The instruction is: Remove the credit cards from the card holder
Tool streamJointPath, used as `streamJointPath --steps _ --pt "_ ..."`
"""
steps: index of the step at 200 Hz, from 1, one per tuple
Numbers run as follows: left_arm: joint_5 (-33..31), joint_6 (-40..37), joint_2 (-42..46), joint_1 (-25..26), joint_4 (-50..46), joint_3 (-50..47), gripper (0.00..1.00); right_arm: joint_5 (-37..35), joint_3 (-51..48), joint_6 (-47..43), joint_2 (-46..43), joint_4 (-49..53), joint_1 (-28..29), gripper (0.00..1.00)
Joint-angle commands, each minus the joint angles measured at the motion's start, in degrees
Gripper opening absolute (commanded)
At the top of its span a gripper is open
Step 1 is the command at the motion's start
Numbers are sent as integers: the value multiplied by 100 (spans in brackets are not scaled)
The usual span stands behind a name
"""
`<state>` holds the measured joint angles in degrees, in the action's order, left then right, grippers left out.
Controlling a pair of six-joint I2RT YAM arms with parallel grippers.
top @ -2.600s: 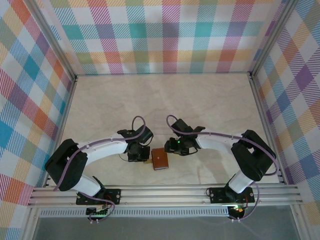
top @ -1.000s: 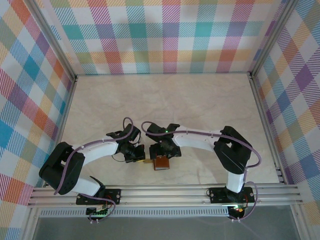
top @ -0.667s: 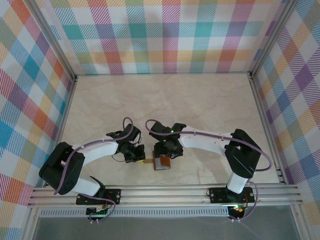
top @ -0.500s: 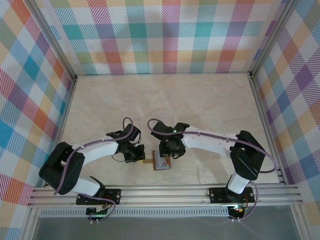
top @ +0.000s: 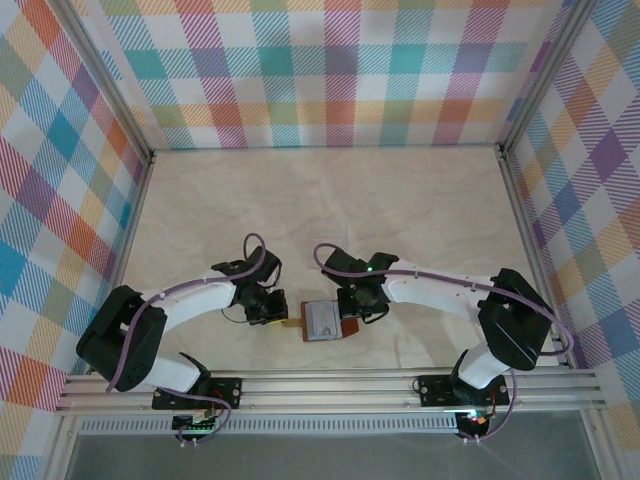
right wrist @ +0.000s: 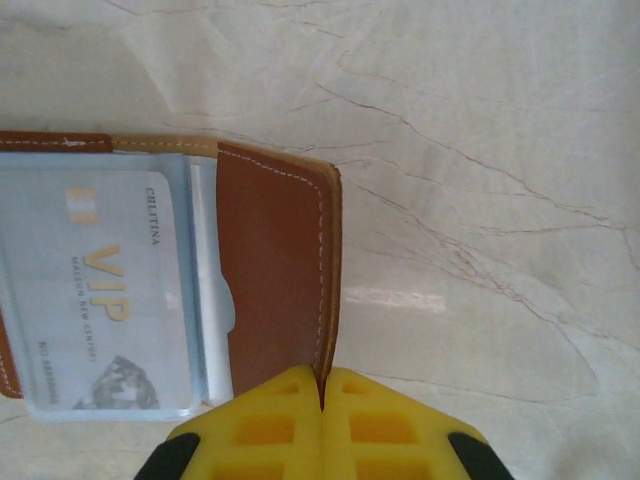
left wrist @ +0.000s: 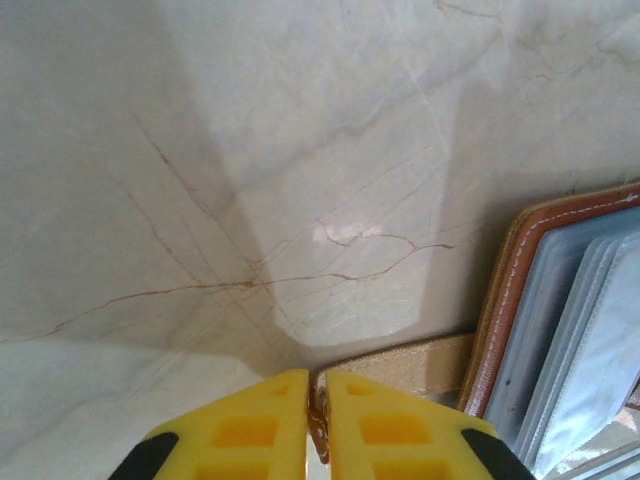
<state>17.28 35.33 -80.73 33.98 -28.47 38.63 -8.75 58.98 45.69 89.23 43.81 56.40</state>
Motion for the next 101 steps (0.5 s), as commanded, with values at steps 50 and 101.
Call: streamJointPath --steps 50,101 --pt "-551 582 1092 278 -830 634 31 330 -398 362 -462 -1009 -29 0" --pt "-640 756 642 720 -716 1007 32 275 -623 660 -617 -1532 -28 0"
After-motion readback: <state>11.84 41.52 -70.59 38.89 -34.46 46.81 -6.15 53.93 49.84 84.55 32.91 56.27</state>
